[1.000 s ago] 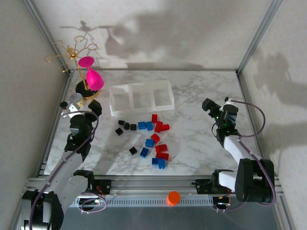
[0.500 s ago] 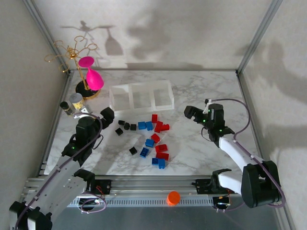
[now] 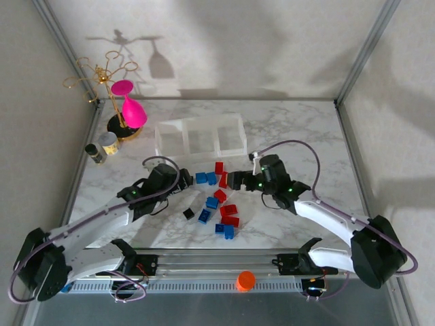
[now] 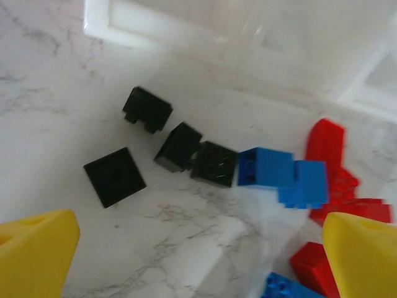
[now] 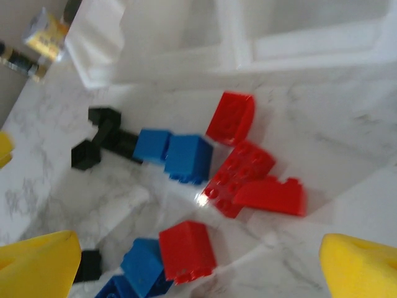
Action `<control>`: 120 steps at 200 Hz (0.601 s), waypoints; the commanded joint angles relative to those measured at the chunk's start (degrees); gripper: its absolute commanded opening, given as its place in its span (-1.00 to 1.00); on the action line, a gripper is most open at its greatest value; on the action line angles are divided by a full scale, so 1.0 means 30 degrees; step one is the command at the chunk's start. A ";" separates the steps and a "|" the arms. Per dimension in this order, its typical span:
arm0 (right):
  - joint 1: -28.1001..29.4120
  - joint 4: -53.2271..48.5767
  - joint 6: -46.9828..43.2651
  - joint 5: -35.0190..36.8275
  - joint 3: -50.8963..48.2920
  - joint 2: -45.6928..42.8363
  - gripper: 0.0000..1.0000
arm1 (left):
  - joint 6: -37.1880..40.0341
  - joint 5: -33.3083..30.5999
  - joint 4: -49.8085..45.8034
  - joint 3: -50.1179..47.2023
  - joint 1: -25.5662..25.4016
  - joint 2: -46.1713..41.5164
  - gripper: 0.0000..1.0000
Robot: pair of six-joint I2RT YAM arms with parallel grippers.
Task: Sort the legos into containers by color
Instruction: Pick up the lego from the center of the table.
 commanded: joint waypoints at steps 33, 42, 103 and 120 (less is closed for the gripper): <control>0.2230 0.0599 0.0370 0.0803 0.0861 0.1340 0.98 | -0.0830 -0.2657 -0.1738 0.1321 -0.0438 0.3486 0.87; 0.2357 0.0622 0.0496 0.0842 0.1031 0.1557 0.98 | -0.0861 -0.2877 -0.1770 0.1591 -0.0445 0.4150 0.83; 0.2600 0.0568 0.0685 0.1192 0.1552 0.2480 0.98 | -0.1584 -0.4161 -0.2430 0.2859 -0.0461 0.7316 0.60; 0.2607 0.0540 0.0696 0.1371 0.1501 0.2440 0.98 | -0.1656 -0.4180 -0.2305 0.2736 -0.0466 0.7443 0.57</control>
